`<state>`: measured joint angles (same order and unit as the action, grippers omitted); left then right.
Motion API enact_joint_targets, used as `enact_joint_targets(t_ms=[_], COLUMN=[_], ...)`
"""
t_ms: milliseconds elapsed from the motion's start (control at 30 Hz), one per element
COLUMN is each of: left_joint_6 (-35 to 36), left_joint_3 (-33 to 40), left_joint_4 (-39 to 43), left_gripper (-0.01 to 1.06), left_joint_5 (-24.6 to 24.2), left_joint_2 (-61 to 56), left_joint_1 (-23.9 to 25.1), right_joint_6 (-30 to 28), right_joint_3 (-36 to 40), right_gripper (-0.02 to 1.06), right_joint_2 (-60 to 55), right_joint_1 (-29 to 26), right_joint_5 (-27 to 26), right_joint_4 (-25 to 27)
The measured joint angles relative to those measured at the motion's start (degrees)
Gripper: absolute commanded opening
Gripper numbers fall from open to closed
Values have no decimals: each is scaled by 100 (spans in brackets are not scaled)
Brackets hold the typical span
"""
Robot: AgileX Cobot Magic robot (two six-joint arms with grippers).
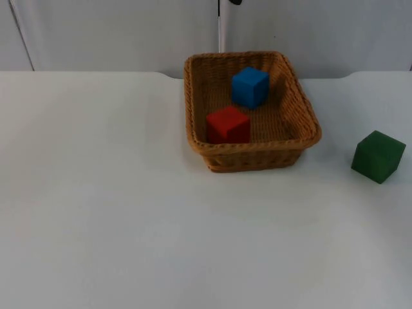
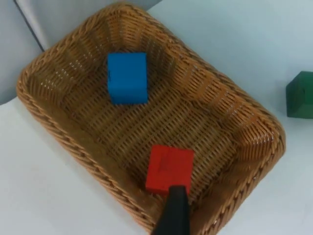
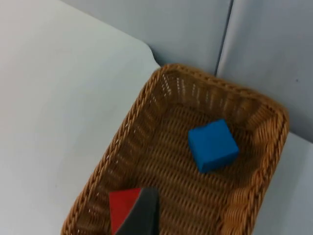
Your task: Pick up one cube with each hand and place exactly two cubes into the same basket, leaving the remaining cube outside.
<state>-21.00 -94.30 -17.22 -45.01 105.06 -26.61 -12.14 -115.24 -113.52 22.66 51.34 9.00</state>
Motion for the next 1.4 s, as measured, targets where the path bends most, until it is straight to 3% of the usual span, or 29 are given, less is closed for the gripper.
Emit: enact_joint_targets(t_ms=[367,600,800,967,1400], left_joint_6=[129,141,151,151,151], left_joint_3=[0,47,902,2085,3626], left_joint_4=[40,40,40,40,123], left_gripper=[73,73,73,73,73], left_joint_5=[-257,-318,126,776,1209], left_joint_2=[-226,-466,-947,-1694,-3190], left_joint_1=[0,0,0,0,0], right_joint_6=[-90,-90,-90,-90,-90], right_joint_3=[2283,3180,3771,4253,5585], right_gripper=[86,86,86,86,86], right_joint_2=[1274,1867,2392,2924,4435], right_joint_1=[0,0,0,0,0], right_joint_5=[-1143,-1599,-1783,-1832,-1936], right_joint_4=[0,0,0,0,36])
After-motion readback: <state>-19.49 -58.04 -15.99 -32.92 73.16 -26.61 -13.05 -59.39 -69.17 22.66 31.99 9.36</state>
